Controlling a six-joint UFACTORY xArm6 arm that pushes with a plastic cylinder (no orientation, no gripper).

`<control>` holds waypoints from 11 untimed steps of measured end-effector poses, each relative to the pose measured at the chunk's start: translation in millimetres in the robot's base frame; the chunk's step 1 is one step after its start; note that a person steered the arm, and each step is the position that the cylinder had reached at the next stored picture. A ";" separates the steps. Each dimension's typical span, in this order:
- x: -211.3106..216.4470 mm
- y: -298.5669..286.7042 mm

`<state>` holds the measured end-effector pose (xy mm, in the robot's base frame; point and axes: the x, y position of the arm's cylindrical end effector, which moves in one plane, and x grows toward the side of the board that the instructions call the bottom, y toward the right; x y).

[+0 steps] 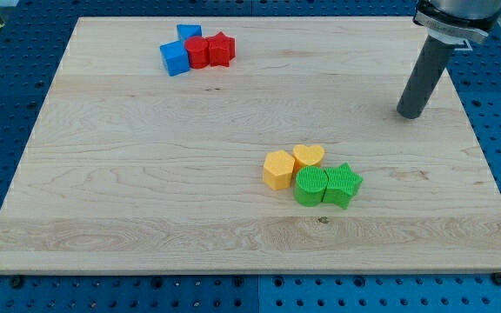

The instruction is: Place your arm to the right of the green star

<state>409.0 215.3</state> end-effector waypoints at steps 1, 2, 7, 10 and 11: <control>0.0 0.0; 1.3 -0.7; 97.9 3.9; 124.1 -46.6; 126.6 -76.8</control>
